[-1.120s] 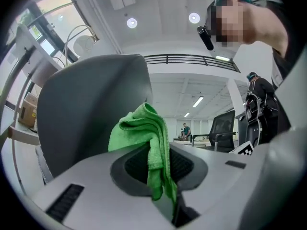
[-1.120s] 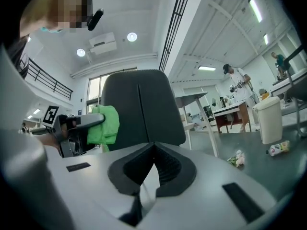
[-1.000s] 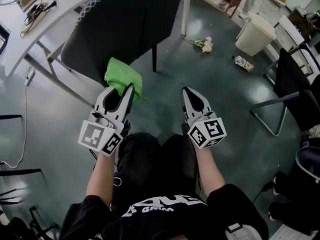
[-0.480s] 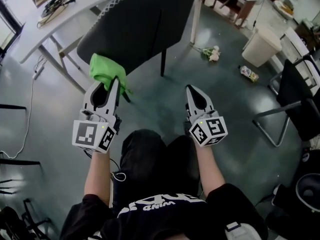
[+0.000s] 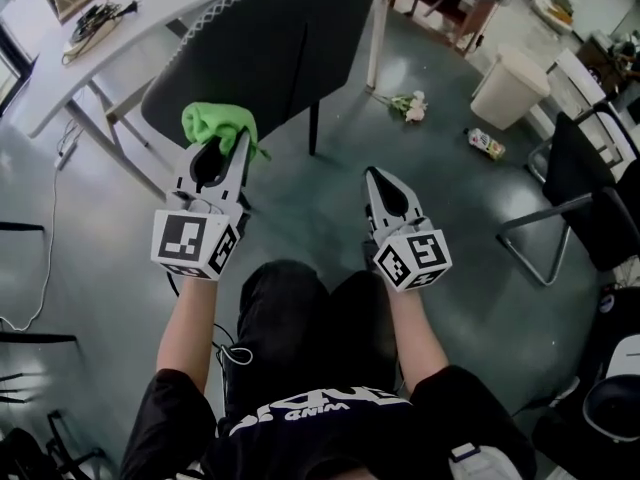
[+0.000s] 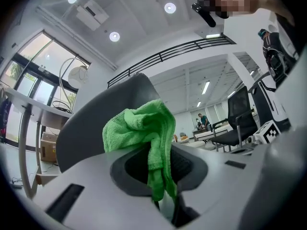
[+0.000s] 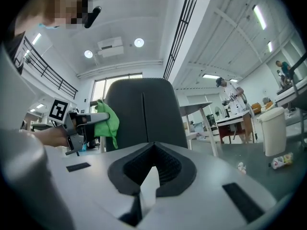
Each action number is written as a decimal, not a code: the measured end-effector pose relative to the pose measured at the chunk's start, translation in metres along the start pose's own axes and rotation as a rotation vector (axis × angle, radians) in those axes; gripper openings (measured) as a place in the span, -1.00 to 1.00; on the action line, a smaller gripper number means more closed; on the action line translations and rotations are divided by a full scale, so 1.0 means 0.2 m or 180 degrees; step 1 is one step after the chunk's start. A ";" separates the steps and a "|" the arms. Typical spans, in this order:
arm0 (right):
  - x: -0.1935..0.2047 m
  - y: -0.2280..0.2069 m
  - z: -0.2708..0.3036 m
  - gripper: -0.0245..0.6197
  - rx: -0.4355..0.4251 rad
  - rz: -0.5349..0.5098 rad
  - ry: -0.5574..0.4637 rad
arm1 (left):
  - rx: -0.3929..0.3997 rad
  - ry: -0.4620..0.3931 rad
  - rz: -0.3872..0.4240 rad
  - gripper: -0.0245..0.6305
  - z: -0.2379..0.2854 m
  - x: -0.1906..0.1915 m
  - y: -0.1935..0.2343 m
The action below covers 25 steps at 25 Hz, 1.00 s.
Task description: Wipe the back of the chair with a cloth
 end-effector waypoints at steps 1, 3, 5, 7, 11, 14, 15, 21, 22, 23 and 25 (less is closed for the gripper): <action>0.00 -0.01 -0.01 -0.93 0.0022 -0.0002 -0.0002 | 0.0022 -0.0011 -0.0001 -0.72 0.02 0.00 0.00; 0.00 -0.02 -0.02 -0.93 0.0061 -0.0005 0.0002 | 0.0065 -0.0031 0.0003 -0.72 0.07 -0.01 -0.01; 0.00 -0.03 -0.04 -0.93 0.0094 -0.0013 0.0011 | 0.0135 -0.0024 0.0019 -0.72 0.13 0.00 -0.02; 0.00 -0.03 -0.05 -0.93 0.0122 -0.0031 0.0015 | 0.0231 0.0015 0.0043 -0.72 0.20 0.01 -0.03; 0.00 -0.05 -0.09 -0.93 0.0184 -0.0045 0.0011 | 0.0388 0.0072 0.0066 -0.72 0.36 0.03 -0.06; 0.01 -0.07 -0.10 -0.93 0.0241 -0.0019 0.0011 | 0.0491 0.0096 0.0047 -0.72 0.49 0.04 -0.08; 0.01 -0.07 -0.10 -0.93 0.0257 -0.0012 0.0007 | 0.0523 0.0095 0.0010 -0.72 0.53 0.04 -0.08; 0.01 -0.09 -0.11 -0.93 0.0329 -0.0008 -0.0005 | 0.0649 0.0105 -0.0101 -0.72 0.76 0.07 -0.10; 0.01 -0.10 -0.11 -0.93 0.0338 -0.0010 -0.0003 | 0.0654 0.0112 -0.0112 -0.72 0.79 0.08 -0.10; 0.01 -0.10 -0.11 -0.93 0.0348 -0.0010 0.0001 | 0.0658 0.0126 -0.0115 -0.72 0.82 0.09 -0.10; 0.02 -0.11 -0.12 -0.93 0.0366 -0.0014 0.0012 | 0.0677 0.0170 -0.0103 -0.72 0.87 0.12 -0.11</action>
Point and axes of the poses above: the fingertips, and each gripper's own axes: z forward along the fingers, y to its left, x out of its underside, the point moved 7 cm from there along -z, backward along the fingers, and after that the axes turned 9 degrees about x, right-handed, at the moved point
